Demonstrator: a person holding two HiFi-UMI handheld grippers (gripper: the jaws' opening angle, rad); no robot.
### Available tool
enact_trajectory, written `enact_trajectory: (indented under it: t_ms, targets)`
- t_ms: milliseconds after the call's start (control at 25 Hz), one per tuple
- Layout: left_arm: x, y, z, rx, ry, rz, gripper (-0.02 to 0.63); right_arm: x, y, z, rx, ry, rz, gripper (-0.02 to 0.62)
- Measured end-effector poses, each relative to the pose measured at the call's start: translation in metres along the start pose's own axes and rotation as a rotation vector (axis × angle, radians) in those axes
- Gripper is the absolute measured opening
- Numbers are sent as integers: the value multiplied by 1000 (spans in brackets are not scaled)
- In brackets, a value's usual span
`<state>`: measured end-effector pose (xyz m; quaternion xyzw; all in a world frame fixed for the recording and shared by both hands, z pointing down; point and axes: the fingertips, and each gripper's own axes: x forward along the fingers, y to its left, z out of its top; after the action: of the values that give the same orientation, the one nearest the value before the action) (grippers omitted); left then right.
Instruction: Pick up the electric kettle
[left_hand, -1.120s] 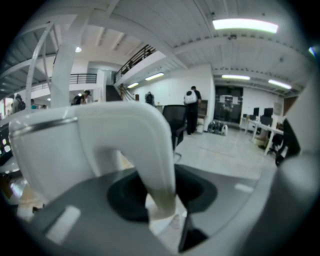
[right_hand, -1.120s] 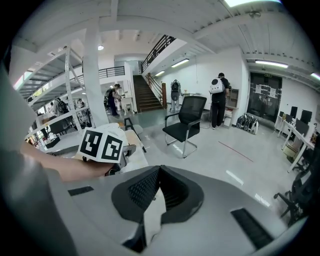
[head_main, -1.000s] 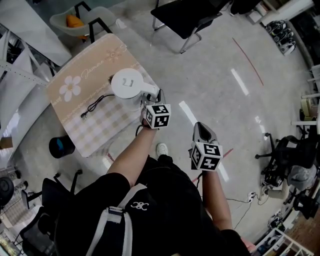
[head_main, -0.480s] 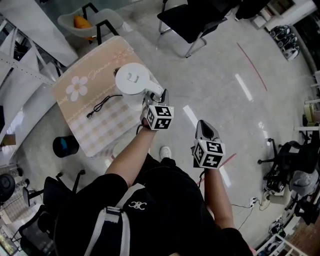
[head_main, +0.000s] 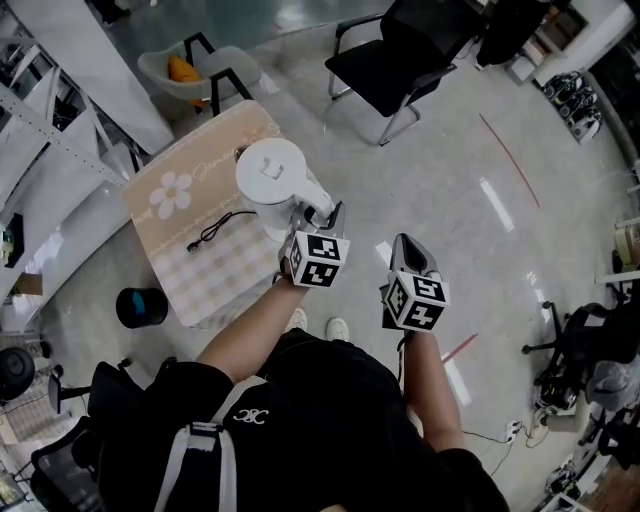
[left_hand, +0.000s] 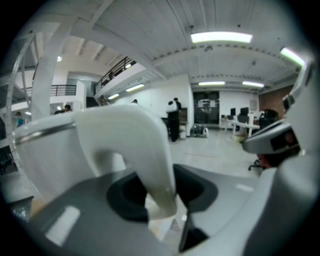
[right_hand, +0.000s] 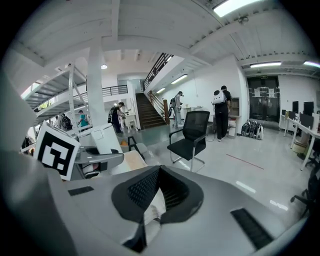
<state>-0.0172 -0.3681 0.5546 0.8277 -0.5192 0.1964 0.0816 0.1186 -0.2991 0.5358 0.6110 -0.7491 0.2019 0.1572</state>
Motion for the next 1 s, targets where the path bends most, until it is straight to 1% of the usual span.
enact_trajectory:
  t_ms: [120,200,320,480,760,1000]
  targets:
    - [-15,-12,14,-6,-6,-36,140,0,-1,15,-2,-42,-6,-2]
    - [-24,-20,21,7,-2,-57,140,-1,1,27,-6,-77,-5,-2]
    - [-39,-34,32,22,0,-88,140,-8,5,45,-15,-130,7,-2]
    - [-54,-50,44,19,-4,-118,141,-19,9,61,-25,-179,32,-2]
    - [-60,-74,49,53,-7,-157,141,-25,2,61,-19,-180,28,-2]
    - [-59,-85,53,24,-8,-188,143,-31,-1,55,-26,-182,21,-2]
